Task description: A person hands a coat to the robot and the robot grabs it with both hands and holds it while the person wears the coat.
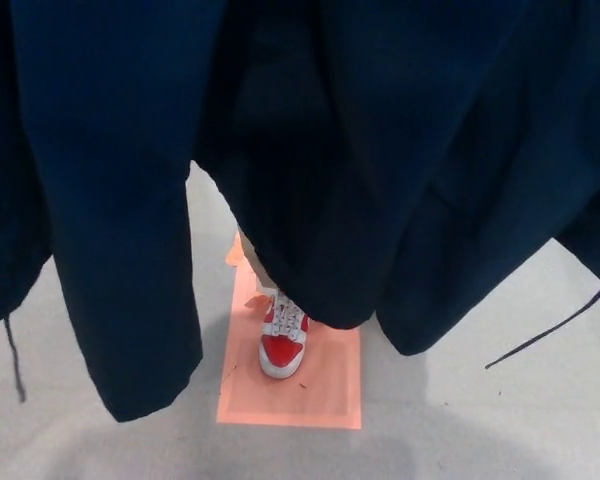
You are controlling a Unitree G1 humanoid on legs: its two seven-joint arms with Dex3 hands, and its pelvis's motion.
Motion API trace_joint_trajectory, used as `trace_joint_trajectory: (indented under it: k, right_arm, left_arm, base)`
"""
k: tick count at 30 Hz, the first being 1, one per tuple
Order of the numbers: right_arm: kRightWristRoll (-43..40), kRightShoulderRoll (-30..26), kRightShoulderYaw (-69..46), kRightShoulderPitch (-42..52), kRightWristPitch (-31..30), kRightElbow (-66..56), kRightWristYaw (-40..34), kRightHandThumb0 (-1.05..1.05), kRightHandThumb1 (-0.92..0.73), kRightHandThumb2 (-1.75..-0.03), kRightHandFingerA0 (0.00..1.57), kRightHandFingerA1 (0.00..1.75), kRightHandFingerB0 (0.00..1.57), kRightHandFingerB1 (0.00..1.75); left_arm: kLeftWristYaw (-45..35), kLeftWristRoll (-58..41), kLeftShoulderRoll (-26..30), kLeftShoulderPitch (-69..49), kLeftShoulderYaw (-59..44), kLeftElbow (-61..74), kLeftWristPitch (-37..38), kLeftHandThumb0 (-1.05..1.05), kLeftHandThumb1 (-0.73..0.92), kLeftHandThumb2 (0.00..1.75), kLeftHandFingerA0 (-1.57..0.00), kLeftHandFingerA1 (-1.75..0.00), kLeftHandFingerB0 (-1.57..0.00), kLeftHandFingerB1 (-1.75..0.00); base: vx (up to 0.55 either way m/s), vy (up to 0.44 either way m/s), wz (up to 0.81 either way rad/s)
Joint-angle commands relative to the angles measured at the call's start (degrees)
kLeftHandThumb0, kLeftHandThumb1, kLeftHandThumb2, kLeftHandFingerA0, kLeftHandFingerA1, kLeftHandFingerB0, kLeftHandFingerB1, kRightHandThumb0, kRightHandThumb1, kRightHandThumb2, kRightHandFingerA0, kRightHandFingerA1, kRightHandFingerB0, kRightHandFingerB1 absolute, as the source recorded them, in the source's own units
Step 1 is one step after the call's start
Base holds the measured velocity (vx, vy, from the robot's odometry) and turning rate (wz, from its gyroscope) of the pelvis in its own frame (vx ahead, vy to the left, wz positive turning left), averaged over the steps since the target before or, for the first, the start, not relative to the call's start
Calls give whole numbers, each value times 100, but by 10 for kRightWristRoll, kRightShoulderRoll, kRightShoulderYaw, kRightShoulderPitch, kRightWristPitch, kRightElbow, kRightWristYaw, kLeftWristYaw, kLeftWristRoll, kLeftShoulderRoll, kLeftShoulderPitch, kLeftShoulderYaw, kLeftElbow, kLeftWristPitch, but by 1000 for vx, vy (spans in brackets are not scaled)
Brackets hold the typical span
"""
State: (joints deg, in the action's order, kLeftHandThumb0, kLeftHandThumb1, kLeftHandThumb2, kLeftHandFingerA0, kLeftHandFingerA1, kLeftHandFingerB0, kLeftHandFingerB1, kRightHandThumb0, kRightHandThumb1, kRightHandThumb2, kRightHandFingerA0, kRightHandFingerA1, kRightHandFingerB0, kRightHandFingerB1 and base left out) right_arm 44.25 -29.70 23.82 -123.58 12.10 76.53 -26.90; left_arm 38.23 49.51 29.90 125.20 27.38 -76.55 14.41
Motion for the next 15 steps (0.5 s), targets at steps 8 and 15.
trace_joint_trajectory:
  k: [8, 15]
  right_arm:
    - [21, -18, 34, -73, -31, 15, 44, -42, -75, -63, 94, 175, 74, 160]
    - [34, -40, 48, -66, -32, 16, 34, -39, -75, -63, 94, 175, 76, 154]
  left_arm:
    - [-57, 29, 29, 68, 48, -14, -18, -48, 58, 94, -122, -142, -92, -120]
    - [-68, 32, 35, 78, 60, -14, -17, -41, 72, 66, -90, -175, -78, -154]
  base:
    - [0, 0, 0]
    - [0, 0, 0]
